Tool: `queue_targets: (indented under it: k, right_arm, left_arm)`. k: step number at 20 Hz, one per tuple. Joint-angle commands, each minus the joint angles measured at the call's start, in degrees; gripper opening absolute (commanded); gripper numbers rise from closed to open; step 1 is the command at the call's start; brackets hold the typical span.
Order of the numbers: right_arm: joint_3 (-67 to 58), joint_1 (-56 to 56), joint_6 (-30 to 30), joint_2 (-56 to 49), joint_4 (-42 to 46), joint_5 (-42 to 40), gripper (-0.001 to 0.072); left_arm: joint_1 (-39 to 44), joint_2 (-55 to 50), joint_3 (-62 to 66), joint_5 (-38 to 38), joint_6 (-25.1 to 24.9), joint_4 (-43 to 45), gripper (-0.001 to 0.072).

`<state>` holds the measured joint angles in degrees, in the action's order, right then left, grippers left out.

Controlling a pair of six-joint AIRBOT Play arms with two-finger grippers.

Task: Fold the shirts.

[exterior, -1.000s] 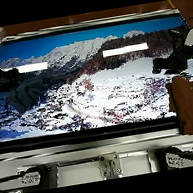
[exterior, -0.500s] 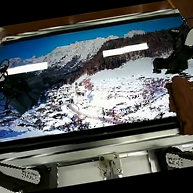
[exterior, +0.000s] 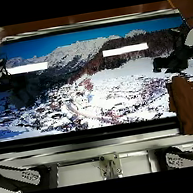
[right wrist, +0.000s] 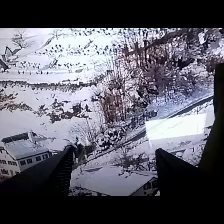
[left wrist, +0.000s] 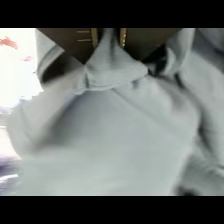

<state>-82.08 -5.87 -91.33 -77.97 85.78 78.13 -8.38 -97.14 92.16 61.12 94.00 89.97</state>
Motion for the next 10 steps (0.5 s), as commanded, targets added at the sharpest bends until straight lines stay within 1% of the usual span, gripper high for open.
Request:
queue_targets:
  k: [1, 3, 5, 8, 10]
  right_arm:
    - [0.0, 0.0, 0.1, 0.0, 0.2, -4.5, 0.0628]
    - [0.0, 0.0, 0.3, 0.2, -1.4, -2.0, 0.0628]
    - [0.0, 0.0, 2.5, 1.2, -2.6, 4.5, 0.0628]
    - [0.0, 0.0, 5.2, 3.7, -1.2, 13.7, 0.0628]
    - [0.0, 0.0, 6.3, 5.8, 0.5, 18.1, 0.0628]
  left_arm:
    - [5.6, 9.7, 1.0, 1.7, -2.5, -2.2, 0.0038]
    - [11.3, 16.1, 1.0, 3.5, -3.7, -3.3, 0.0037]
    - [18.4, 20.5, 1.0, 6.3, -4.0, -4.9, 0.0038]
    - [29.8, 21.6, 0.2, 10.0, -3.9, -5.4, 0.0038]
    - [37.0, 20.9, -2.9, 8.6, -3.6, -5.4, 0.0038]
